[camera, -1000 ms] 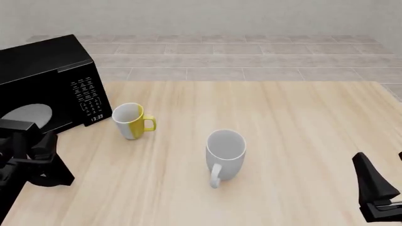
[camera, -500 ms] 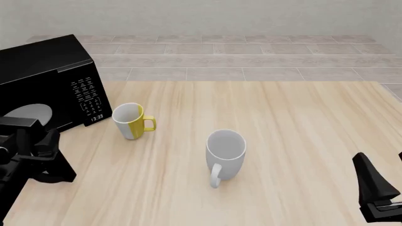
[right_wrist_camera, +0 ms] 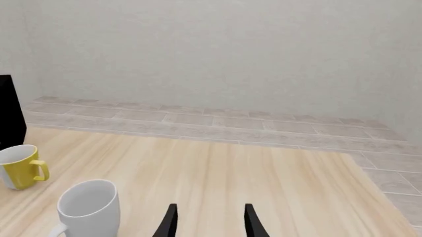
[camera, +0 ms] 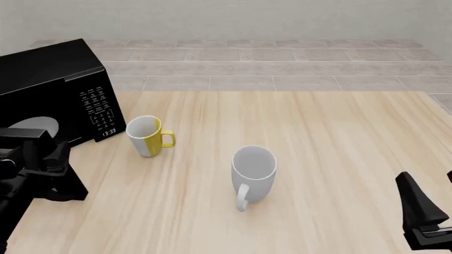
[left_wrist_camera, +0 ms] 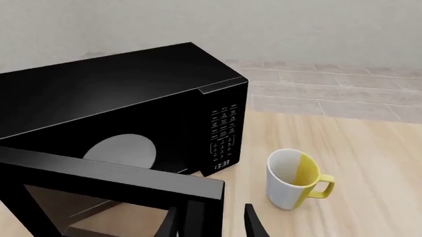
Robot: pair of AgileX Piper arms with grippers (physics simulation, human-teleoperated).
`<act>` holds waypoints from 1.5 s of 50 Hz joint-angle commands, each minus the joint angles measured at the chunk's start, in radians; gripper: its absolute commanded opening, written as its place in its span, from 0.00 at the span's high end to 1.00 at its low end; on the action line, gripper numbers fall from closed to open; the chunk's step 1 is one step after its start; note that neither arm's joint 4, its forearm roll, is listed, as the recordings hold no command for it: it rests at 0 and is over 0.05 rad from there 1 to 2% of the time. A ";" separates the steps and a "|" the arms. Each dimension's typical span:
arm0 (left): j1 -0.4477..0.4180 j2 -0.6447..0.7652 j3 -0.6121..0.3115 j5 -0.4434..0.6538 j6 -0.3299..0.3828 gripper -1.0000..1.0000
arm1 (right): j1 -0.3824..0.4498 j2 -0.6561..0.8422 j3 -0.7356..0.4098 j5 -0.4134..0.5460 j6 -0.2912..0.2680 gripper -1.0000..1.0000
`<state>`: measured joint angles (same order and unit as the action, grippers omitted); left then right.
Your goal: Close the microwave.
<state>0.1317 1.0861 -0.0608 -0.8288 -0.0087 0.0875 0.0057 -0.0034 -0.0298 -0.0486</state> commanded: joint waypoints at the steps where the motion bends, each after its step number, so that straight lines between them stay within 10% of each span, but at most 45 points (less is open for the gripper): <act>1: -0.010 0.057 -0.037 0.000 0.021 0.00 | 0.002 0.001 0.001 -0.001 0.005 0.00; 75: -0.008 0.204 -0.135 -0.045 0.059 0.00 | 0.001 0.007 0.003 -0.012 0.014 0.00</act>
<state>0.1315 1.2207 -0.1368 -0.8728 0.0409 0.0863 0.0160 -0.0006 -0.0437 -0.0330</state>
